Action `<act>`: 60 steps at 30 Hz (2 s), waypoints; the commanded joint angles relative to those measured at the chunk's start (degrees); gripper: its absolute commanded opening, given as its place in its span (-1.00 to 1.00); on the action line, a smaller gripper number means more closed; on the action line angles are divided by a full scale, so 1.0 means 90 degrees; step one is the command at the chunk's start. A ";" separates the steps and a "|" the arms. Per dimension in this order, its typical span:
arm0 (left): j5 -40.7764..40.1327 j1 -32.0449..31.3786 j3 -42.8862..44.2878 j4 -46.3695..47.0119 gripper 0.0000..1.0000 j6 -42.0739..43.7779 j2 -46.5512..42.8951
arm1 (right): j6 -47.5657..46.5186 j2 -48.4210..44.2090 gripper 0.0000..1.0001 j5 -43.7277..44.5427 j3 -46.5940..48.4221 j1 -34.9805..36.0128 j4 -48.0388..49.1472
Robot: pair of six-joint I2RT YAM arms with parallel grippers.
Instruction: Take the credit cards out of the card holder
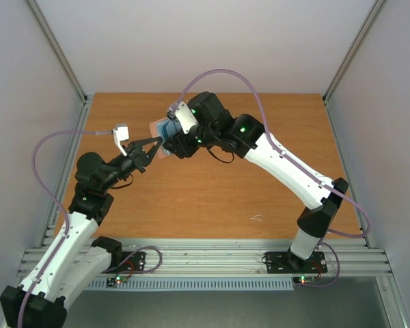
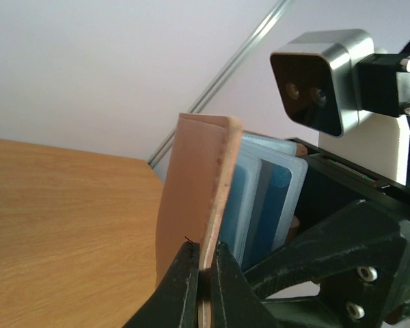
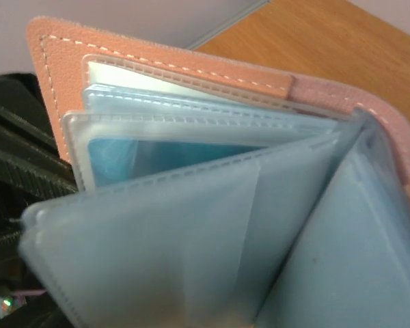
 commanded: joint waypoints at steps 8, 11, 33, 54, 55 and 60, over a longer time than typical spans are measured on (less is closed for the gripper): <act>0.0535 -0.0082 -0.0055 0.0906 -0.65 0.0004 -0.0076 | 0.0117 -0.0316 -0.40 -0.0828 -0.0301 -0.0307 0.0514; 0.0610 -0.0082 -0.0063 0.0970 -0.46 0.0030 -0.0129 | 0.0284 -0.0451 -0.41 -0.1245 -0.0486 -0.0474 0.0725; 0.0475 0.0003 -0.0240 0.0608 -0.45 0.0292 -0.0295 | 0.0152 -0.0756 -0.43 -0.3436 -0.0616 -0.0797 0.1073; -0.1331 0.0029 0.0772 -0.2593 -0.99 0.4161 -0.0686 | 0.0538 -0.1340 0.69 -0.2781 -0.1167 -0.1422 0.0556; -0.1328 0.0034 0.0825 -0.2719 -0.99 0.4339 -0.0723 | 0.0520 -0.1322 0.73 -0.2875 -0.1186 -0.1419 0.0580; -0.0186 0.0069 0.0831 -0.2329 -0.99 0.4246 -0.0919 | 0.0411 -0.1144 0.88 -0.2680 -0.1147 -0.1419 0.0452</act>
